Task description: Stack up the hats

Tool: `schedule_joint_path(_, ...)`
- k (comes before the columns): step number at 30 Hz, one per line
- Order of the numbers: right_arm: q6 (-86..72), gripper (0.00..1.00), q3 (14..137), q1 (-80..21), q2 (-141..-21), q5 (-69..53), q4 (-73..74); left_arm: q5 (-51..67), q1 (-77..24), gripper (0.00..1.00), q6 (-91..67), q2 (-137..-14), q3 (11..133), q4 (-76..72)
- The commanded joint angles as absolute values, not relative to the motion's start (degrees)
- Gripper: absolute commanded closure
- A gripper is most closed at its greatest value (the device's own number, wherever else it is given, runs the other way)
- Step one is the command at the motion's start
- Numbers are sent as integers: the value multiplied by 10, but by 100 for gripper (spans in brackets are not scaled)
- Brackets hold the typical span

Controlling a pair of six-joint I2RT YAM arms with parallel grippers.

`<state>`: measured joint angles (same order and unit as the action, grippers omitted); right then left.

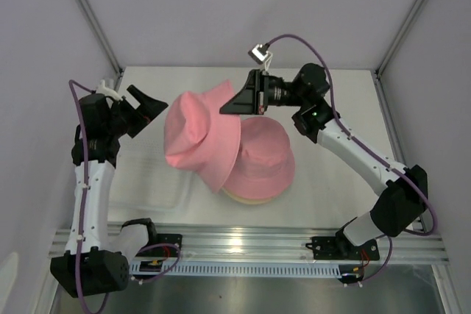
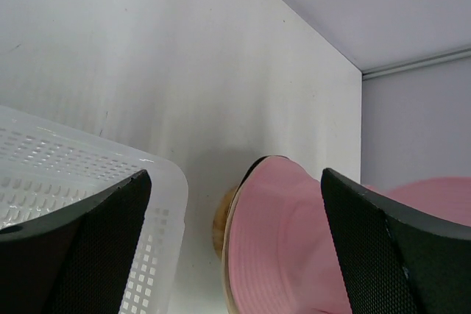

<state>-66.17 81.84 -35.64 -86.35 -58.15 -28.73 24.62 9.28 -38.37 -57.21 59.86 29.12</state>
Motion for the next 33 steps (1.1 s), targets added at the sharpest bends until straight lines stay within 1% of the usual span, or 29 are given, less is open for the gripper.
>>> schedule_joint_path(1, -601, 100, 755, -352, -857, -589, -194, 251, 98, 0, -340, -538, 636, 301)
schedule_joint_path(3, -557, 100, 756, -352, -855, -576, -149, 255, 98, 1, -335, -534, 637, 304)
schedule_joint_path(4, -528, 100, 777, -352, -853, -564, -62, 260, 98, 1, -335, -533, 635, 305)
schedule_joint_path(5, -453, 100, 793, -352, -848, -513, -8, 265, 98, 0, -334, -530, 635, 302)
schedule_joint_path(6, -414, 100, 814, -353, -843, -479, 119, 272, 97, 1, -335, -527, 633, 301)
schedule_joint_path(7, -384, 100, 850, -352, -842, -413, 172, 282, 98, 0, -338, -526, 629, 294)
schedule_joint_path(9, -341, 100, 871, -352, -837, -366, 253, 291, 97, 1, -343, -519, 621, 286)
schedule_joint_path(11, -340, 100, 861, -350, -816, -340, 265, 292, 96, 1, -342, -519, 617, 284)
schedule_joint_path(19, -352, 100, 825, -318, -755, -327, 282, 284, 84, 3, -339, -516, 606, 287)
schedule_joint_path(22, -347, 100, 803, -287, -724, -317, 293, 280, 75, 3, -335, -514, 609, 289)
schedule_joint_path(23, -349, 100, 792, -260, -716, -319, 294, 278, 71, 3, -334, -513, 608, 289)
schedule_joint_path(26, -347, 100, 745, -222, -690, -351, 283, 261, 48, 3, -325, -514, 609, 295)
schedule_joint_path(27, -339, 100, 736, -206, -681, -356, 287, 238, 41, 3, -322, -513, 608, 307)
schedule_joint_path(30, -302, 100, 704, -185, -662, -353, 308, 199, 12, 4, -323, -518, 596, 334)
schedule_joint_path(33, -277, 100, 682, -171, -648, -346, 316, 196, 5, 5, -348, -512, 563, 326)
